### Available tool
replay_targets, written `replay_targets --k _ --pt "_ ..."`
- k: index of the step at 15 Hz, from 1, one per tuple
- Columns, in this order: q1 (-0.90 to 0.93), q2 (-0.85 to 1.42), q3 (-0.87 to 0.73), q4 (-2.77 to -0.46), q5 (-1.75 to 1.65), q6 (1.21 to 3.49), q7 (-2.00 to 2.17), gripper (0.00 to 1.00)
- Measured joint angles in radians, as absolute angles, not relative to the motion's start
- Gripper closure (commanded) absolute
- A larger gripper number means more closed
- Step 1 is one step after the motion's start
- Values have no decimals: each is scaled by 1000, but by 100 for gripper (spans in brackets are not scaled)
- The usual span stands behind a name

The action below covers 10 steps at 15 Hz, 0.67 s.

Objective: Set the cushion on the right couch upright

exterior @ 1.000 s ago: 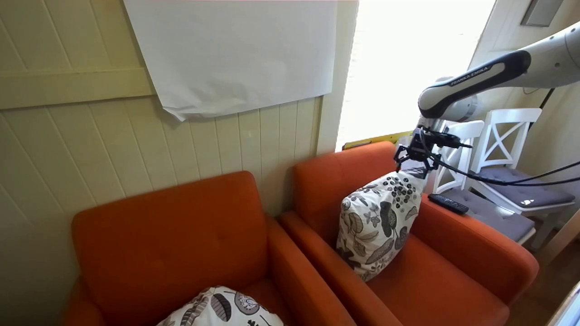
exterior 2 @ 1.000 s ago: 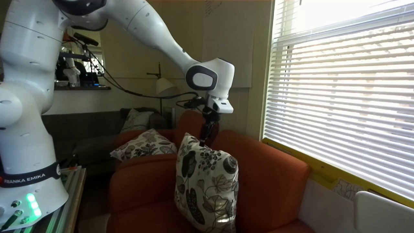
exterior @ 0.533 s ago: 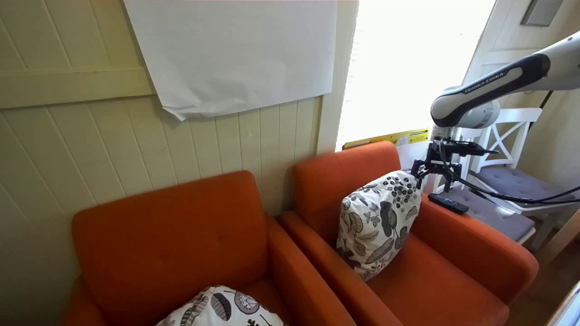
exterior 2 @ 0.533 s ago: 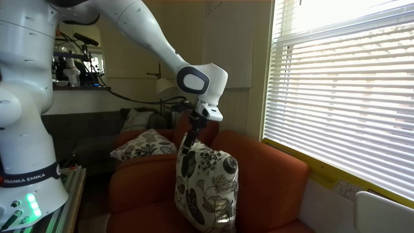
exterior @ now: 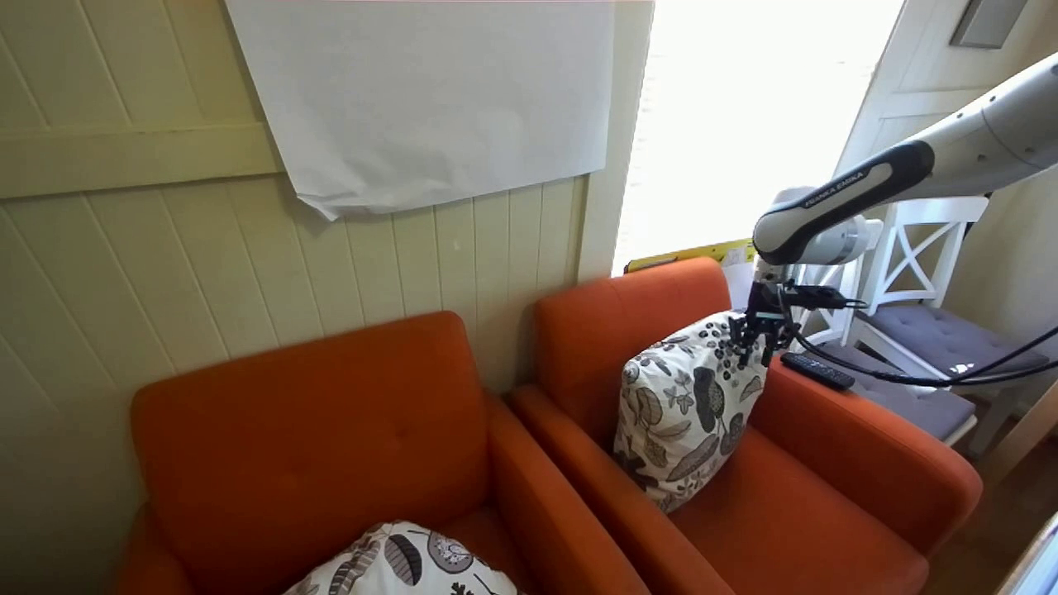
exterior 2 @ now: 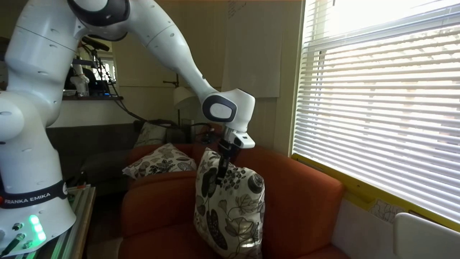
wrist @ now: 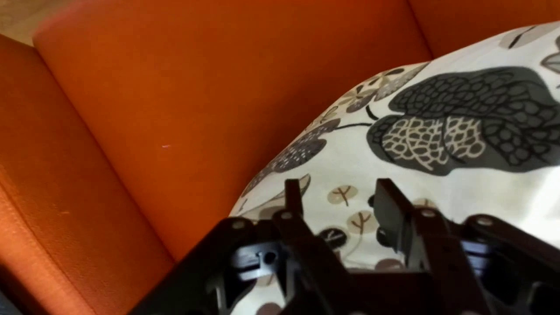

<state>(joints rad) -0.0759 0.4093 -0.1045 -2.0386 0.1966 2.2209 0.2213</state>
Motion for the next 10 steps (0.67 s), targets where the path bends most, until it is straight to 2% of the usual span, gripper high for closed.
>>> replay_targets --k 2,3,10 --pt "-76 475 -94 -1979 197 2258 209 97" --pt "-76 507 -89 -1948 197 2279 207 99" --pt "-82 662 -45 -1791 222 2510 201 98"
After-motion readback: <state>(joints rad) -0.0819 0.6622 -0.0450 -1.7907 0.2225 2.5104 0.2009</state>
